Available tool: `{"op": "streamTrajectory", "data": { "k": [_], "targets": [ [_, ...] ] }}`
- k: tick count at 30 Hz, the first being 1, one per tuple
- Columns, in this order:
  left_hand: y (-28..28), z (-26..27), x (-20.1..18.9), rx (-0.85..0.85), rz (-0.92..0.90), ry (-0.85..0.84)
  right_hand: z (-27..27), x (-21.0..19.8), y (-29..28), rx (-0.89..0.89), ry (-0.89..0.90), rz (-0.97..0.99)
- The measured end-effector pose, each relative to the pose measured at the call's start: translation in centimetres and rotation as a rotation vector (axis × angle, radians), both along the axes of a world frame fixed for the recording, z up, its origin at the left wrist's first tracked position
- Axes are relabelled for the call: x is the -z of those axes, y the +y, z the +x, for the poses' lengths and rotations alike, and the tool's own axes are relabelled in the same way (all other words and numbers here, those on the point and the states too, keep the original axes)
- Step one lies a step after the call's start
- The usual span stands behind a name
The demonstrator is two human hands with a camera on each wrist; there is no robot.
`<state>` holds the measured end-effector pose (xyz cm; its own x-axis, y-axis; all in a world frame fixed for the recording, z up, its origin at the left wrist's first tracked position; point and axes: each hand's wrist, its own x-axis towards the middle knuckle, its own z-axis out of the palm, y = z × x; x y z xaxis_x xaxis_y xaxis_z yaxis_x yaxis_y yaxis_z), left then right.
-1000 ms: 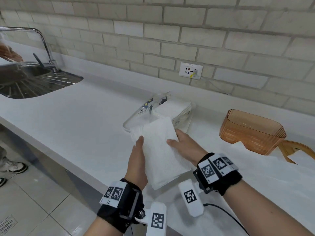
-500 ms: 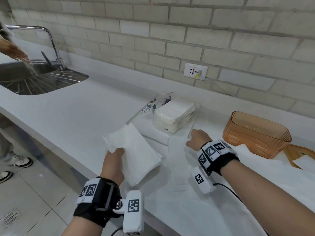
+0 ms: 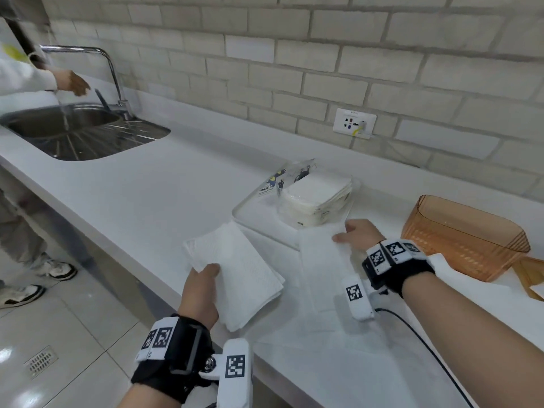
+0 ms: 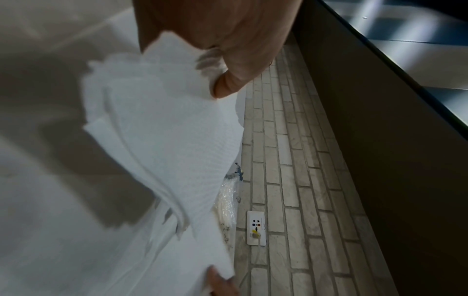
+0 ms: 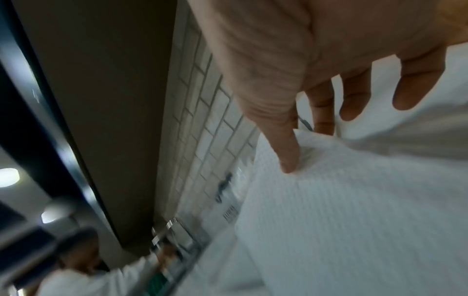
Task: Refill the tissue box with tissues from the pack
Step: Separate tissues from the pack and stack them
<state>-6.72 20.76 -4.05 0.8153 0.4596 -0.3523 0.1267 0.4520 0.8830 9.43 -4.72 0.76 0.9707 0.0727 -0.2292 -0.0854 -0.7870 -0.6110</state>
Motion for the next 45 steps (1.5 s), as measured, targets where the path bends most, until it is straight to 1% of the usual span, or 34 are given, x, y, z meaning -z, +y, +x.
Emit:
{"op": "streamTrajectory", "data": {
  "k": [2, 4, 6, 8, 10, 12, 15, 17, 18, 21, 23, 26, 28, 30, 31, 32, 34, 36, 37, 38, 40, 42, 45],
  "targets": [
    [-0.3, 0.1, -0.2, 0.014, 0.016, -0.002, -0.2, -2.1, -0.5, 0.025, -0.042, 0.292],
    [-0.7, 0.3, -0.3, 0.015, 0.026, -0.006, -0.4, -4.3, -1.0, 0.064, -0.047, 0.573],
    [-1.3, 0.7, -0.4, 0.028, 0.031, -0.021, -0.9, -6.2, -1.2, 0.073, -0.085, 0.805],
    [-2.2, 1.1, -0.7, 0.052, 0.028, -0.041, -1.7, -7.5, -1.2, 0.043, -0.139, 0.901],
    [-3.3, 1.4, -1.3, 0.085, 0.016, -0.064, -2.9, -8.7, -0.7, -0.022, -0.168, 0.948],
    [-4.4, 1.6, -1.9, 0.139, -0.004, -0.086, -4.1, -9.4, 0.0, -0.105, -0.178, 0.965],
    [-5.9, 1.8, -2.6, 0.199, -0.040, -0.083, -5.7, -9.9, 1.2, -0.193, -0.146, 0.960],
    [-6.6, 1.9, -2.8, 0.229, -0.058, -0.080, -6.5, -9.4, 2.2, -0.237, -0.141, 0.908],
    [-7.0, 1.8, -2.9, 0.234, -0.073, -0.078, -6.9, -8.9, 2.7, -0.251, -0.176, 0.832],
    [-7.8, 1.4, -3.5, 0.275, -0.160, -0.098, -7.2, -6.7, 3.7, -0.282, -0.353, 0.481],
    [-8.4, 1.0, -3.8, 0.319, -0.165, -0.136, -7.3, -5.2, 3.8, -0.318, -0.410, 0.313],
    [-9.9, 0.3, -4.5, 0.384, -0.068, -0.155, -7.8, -4.2, 3.0, -0.343, -0.447, 0.228],
    [-9.8, 0.4, -4.6, 0.369, 0.002, -0.137, -7.7, -4.5, 2.9, -0.376, -0.464, 0.223],
    [-9.2, 0.5, -4.3, 0.331, 0.000, -0.118, -7.2, -5.3, 1.6, -0.371, -0.408, 0.279],
    [-8.7, 0.5, -4.1, 0.302, -0.003, -0.106, -6.8, -5.7, 0.2, -0.352, -0.379, 0.272],
    [-8.4, 0.4, -3.9, 0.278, -0.012, -0.098, -6.5, -6.0, -1.8, -0.325, -0.355, 0.205],
    [-7.5, 0.3, -3.3, 0.223, -0.018, -0.086, -6.3, -6.0, -6.4, -0.296, -0.288, -0.047],
    [-6.9, 0.1, -2.7, 0.177, -0.026, -0.085, -7.0, -4.9, -9.8, -0.320, -0.185, -0.292],
    [-6.8, 0.0, -2.3, 0.162, -0.023, -0.075, -7.5, -3.8, -10.8, -0.357, -0.133, -0.374],
    [-6.8, -0.1, -1.8, 0.155, -0.021, -0.063, -8.0, -2.6, -11.3, -0.402, -0.087, -0.416],
    [-7.3, -0.2, -0.9, 0.144, -0.018, -0.036, -9.1, -0.3, -11.3, -0.481, -0.048, -0.415],
    [-8.0, -0.5, -0.4, 0.147, -0.018, -0.020, -9.7, 1.4, -10.7, -0.516, -0.051, -0.411],
    [-8.9, -0.5, 0.0, 0.143, 0.002, -0.016, -10.0, 2.3, -9.7, -0.525, -0.088, -0.521]
  ]
}}
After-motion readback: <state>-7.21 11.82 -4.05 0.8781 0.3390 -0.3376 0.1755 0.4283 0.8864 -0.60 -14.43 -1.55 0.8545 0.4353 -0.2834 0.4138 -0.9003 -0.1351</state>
